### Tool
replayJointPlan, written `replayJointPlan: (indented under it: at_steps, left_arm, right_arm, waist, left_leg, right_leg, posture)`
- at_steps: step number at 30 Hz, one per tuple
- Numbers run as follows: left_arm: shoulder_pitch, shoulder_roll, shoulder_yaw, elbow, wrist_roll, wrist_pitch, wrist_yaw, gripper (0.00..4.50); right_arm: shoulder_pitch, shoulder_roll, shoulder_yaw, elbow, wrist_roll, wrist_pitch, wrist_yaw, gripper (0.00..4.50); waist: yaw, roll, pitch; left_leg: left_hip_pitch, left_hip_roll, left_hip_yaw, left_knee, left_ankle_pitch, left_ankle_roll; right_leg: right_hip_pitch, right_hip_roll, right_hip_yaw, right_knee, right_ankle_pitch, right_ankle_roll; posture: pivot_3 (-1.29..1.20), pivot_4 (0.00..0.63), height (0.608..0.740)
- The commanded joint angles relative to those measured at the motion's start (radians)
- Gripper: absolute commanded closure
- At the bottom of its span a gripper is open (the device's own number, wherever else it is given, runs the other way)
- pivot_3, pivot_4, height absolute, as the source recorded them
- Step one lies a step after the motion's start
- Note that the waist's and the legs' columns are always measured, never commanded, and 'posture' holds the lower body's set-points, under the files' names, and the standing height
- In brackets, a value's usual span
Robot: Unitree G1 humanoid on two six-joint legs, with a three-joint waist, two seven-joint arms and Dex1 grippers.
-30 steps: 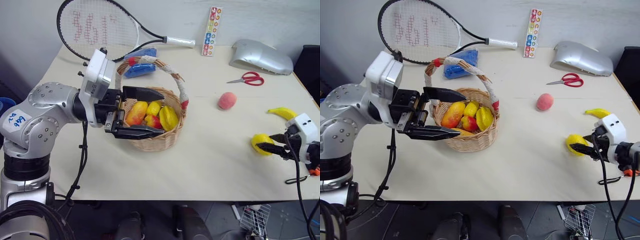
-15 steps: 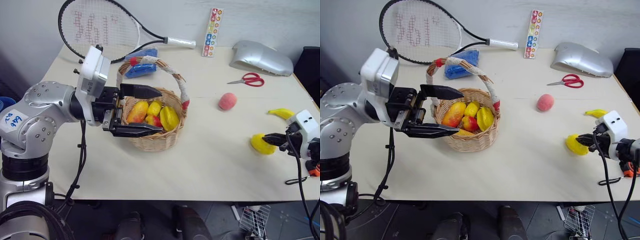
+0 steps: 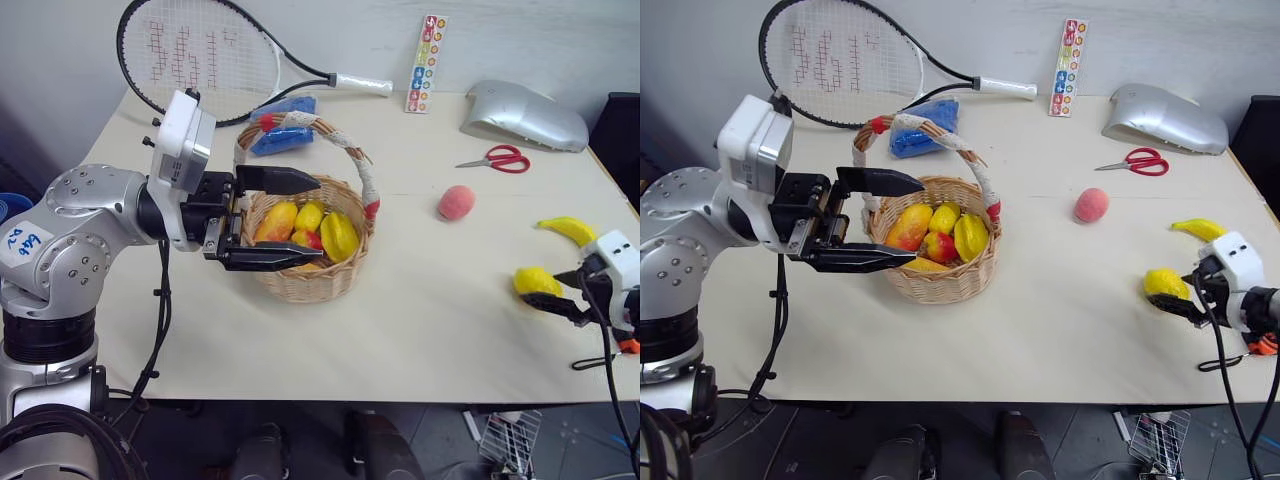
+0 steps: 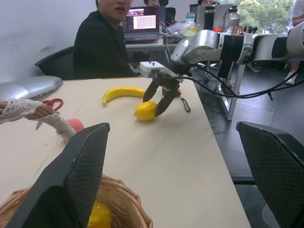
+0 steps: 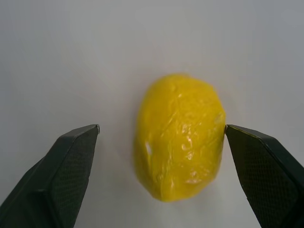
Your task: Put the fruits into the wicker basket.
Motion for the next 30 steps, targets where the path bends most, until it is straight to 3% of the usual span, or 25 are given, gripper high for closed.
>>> replayJointPlan:
  at_steps: [1, 4, 7, 10, 12, 15, 17, 20, 25, 30]
  left_arm:
    - [-0.035, 0.001, 0.008, -0.003, -0.013, -0.012, -0.008, 0.0]
    - [-0.046, 0.001, 0.005, 0.003, -0.01, -0.011, -0.01, 0.0]
    - [-0.046, 0.003, 0.006, 0.001, -0.011, -0.01, -0.01, 0.0]
    - [-0.034, 0.008, 0.012, -0.009, -0.013, -0.006, -0.006, 0.0]
    - [-0.024, 0.011, 0.018, -0.017, -0.019, 0.001, 0.001, 0.0]
    - [-0.011, 0.019, 0.038, -0.03, -0.035, 0.012, 0.014, 0.0]
    - [0.009, 0.034, 0.069, -0.041, -0.055, 0.028, 0.027, 0.0]
    - [0.065, 0.076, 0.13, -0.066, -0.083, 0.057, 0.042, 0.0]
    - [0.211, 0.177, 0.26, -0.107, -0.124, 0.092, 0.06, 0.0]
    - [0.266, 0.232, 0.331, -0.117, -0.151, 0.109, 0.087, 0.0]
  right_arm:
    - [-0.05, 0.025, 0.019, 0.049, -0.039, -0.048, -0.042, 0.11]
    - [-0.092, 0.048, 0.046, 0.108, -0.069, -0.083, -0.064, 0.11]
    - [-0.106, 0.06, 0.042, 0.128, -0.061, -0.096, -0.054, 0.66]
    - [-0.096, 0.054, 0.035, 0.118, -0.051, -0.101, -0.028, 1.62]
    - [-0.082, 0.05, 0.022, 0.091, -0.032, -0.101, 0.0, 1.98]
    - [-0.05, 0.062, -0.03, -0.08, 0.096, -0.09, 0.115, 2.0]
    - [-0.048, 0.065, -0.057, -0.264, 0.256, 0.028, 0.173, 2.0]
    - [-0.111, 0.084, -0.054, -0.453, 0.439, 0.163, 0.163, 2.0]
    - [-0.35, 0.219, 0.037, -0.565, 0.612, 0.36, -0.034, 2.0]
    - [-0.515, 0.414, 0.213, -0.581, 0.585, 0.436, -0.228, 2.0]
  waist:
    - [-0.002, 0.0, 0.0]
    - [-0.002, 0.001, 0.0]
    - [0.0, 0.001, 0.0]
    - [0.001, 0.001, 0.0]
    - [0.001, 0.001, 0.0]
    - [0.001, 0.001, 0.001]
    - [-0.005, 0.002, 0.001]
    - [-0.014, 0.002, 0.001]
    - [-0.018, 0.0, 0.002]
    - [-0.002, 0.0, 0.002]
  left_leg:
    - [0.0, 0.0, 0.0, 0.0, 0.0, 0.0]
    - [0.0, 0.0, 0.001, 0.0, 0.0, 0.0]
    - [-0.001, 0.0, 0.001, 0.0, 0.0, 0.0]
    - [-0.001, 0.0, 0.001, 0.0, 0.0, 0.0]
    - [-0.001, 0.0, 0.001, 0.0, 0.0, 0.0]
    - [-0.001, 0.0, 0.001, 0.0, 0.0, 0.0]
    - [0.0, 0.001, 0.001, 0.0, 0.0, -0.001]
    - [0.001, 0.006, 0.002, 0.0, -0.001, -0.004]
    - [0.001, 0.01, -0.001, 0.0, -0.002, -0.008]
    - [-0.003, 0.01, -0.001, 0.0, -0.003, -0.009]
  right_leg:
    - [0.0, 0.0, 0.0, 0.0, 0.0, 0.0]
    - [0.0, 0.001, 0.001, 0.0, 0.0, 0.0]
    - [-0.002, 0.001, 0.001, 0.001, 0.0, 0.0]
    - [-0.002, 0.0, 0.001, 0.001, 0.0, 0.0]
    - [-0.001, 0.0, 0.001, 0.001, 0.0, 0.0]
    - [-0.002, 0.001, 0.001, 0.001, 0.0, 0.0]
    - [-0.002, 0.001, 0.001, 0.001, 0.0, 0.0]
    - [-0.001, 0.0, 0.002, 0.002, 0.0, 0.0]
    - [-0.003, 0.002, -0.001, 0.005, -0.003, -0.007]
    - [-0.008, -0.001, -0.004, 0.006, -0.006, -0.012]
  posture:
    - [0.0, 0.15, 0.74]
    - [0.0, 0.15, 0.74]
    - [0.0, 0.15, 0.74]
    - [0.0, 0.15, 0.74]
    - [0.0, 0.15, 0.74]
    - [0.0, 0.15, 0.74]
    - [0.0, 0.15, 0.74]
    - [0.0, 0.15, 0.74]
    - [0.0, 0.15, 0.74]
    - [0.0, 0.15, 0.74]
